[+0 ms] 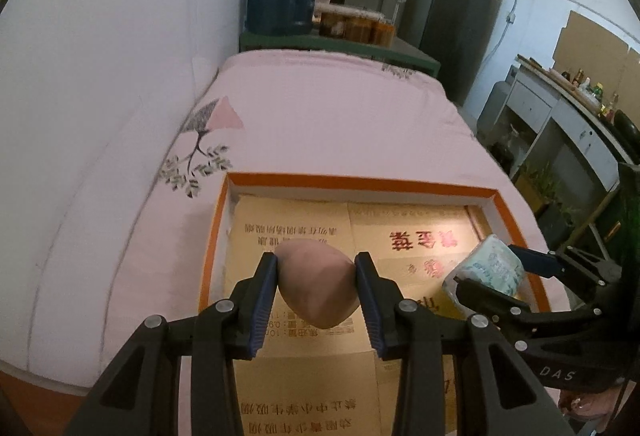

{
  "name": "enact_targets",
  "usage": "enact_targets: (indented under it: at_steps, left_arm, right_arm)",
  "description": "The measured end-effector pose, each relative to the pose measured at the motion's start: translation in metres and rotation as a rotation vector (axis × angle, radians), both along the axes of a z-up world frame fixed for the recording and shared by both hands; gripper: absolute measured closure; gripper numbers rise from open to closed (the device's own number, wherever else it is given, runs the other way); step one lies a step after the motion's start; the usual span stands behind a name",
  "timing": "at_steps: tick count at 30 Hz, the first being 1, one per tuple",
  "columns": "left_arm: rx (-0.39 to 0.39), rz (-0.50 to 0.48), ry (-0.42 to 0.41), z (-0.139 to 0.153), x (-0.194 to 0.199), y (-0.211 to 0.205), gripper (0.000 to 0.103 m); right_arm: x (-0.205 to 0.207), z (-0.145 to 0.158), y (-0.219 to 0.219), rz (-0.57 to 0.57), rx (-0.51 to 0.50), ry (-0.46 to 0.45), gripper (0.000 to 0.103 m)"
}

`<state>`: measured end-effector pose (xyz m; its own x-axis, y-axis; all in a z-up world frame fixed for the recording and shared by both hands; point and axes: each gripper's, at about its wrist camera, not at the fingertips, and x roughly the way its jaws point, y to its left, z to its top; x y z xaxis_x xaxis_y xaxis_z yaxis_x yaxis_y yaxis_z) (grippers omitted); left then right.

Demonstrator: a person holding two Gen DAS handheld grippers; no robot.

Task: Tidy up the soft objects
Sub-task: 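Carry both items over the box lid and open both grippers to drop them, then withdraw both open grippers from the box back toward the remaining items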

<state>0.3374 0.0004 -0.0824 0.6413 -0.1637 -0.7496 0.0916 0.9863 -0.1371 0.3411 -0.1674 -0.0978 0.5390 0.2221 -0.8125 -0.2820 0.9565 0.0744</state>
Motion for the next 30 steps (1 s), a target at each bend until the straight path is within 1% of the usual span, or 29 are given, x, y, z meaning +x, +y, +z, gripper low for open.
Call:
enact_targets:
  at_steps: [7, 14, 19, 22, 24, 25, 26, 28, 30]
  left_arm:
    - [0.008, -0.008, 0.038, -0.016, 0.007, -0.001, 0.063]
    - [0.012, -0.017, 0.064, -0.023, 0.010, -0.003, 0.063]
    - [0.009, -0.020, 0.060, -0.026, 0.011, -0.002, 0.062]
    - [0.022, -0.027, 0.054, -0.027, 0.011, -0.004, 0.059]
    - [0.041, -0.042, 0.074, -0.030, 0.012, -0.008, 0.054]
    - [0.054, -0.048, 0.088, -0.032, 0.012, -0.010, 0.047]
    - [0.063, -0.054, 0.092, -0.034, 0.012, -0.011, 0.044]
    - [0.080, -0.059, 0.078, -0.032, 0.009, -0.013, 0.044]
    - [0.069, -0.057, 0.056, -0.028, 0.005, -0.013, 0.044]
  right_arm:
    - [0.004, -0.015, -0.001, -0.004, -0.001, 0.035, 0.027]
    - [0.005, -0.018, 0.002, 0.001, -0.016, 0.043, 0.027]
    - [0.006, -0.020, 0.004, 0.005, -0.028, 0.043, 0.027]
    - [0.005, -0.022, 0.005, 0.009, -0.036, 0.045, 0.026]
    - [0.005, -0.022, 0.006, 0.007, -0.035, 0.044, 0.026]
    - [0.005, -0.022, 0.006, 0.007, -0.035, 0.044, 0.026]
    - [0.005, -0.022, 0.006, 0.007, -0.035, 0.043, 0.025]
    - [0.005, -0.021, 0.006, 0.003, -0.036, 0.039, 0.025]
    - [0.003, -0.020, 0.006, 0.000, -0.035, 0.034, 0.024]
